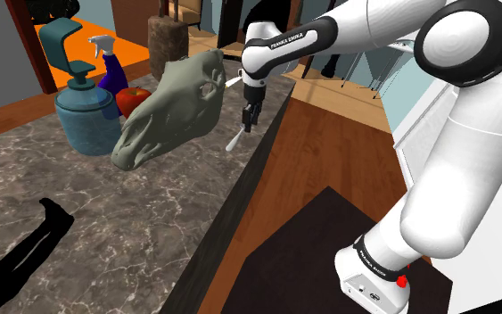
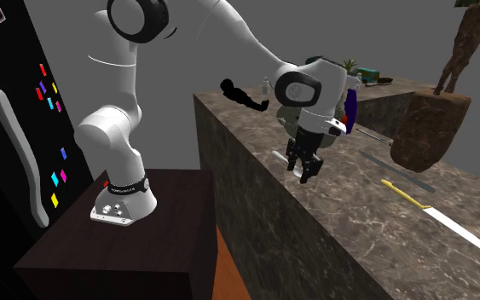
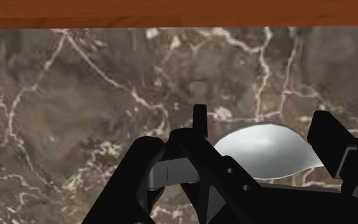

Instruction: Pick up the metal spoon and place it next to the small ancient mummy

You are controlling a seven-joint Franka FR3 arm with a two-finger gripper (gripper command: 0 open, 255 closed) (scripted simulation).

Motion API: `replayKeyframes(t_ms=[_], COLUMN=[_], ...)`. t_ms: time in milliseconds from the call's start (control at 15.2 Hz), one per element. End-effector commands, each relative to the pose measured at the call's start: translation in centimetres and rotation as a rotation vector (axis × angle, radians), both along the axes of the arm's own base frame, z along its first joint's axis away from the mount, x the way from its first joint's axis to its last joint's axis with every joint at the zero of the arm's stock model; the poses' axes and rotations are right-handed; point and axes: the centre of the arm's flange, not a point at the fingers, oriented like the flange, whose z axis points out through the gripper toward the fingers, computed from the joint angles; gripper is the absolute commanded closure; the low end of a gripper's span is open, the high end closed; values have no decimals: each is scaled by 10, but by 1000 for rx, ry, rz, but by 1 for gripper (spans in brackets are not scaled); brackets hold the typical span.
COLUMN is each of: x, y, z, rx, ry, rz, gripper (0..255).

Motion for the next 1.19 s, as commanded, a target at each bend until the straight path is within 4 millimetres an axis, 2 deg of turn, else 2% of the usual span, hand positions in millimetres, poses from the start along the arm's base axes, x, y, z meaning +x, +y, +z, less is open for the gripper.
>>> replayKeyframes(t_ms=[0, 1122], x=[0, 0], y=[0, 0], z=[8, 98], rx=[0, 0], ry=[0, 0], rz=[0, 0], gripper=[255, 255])
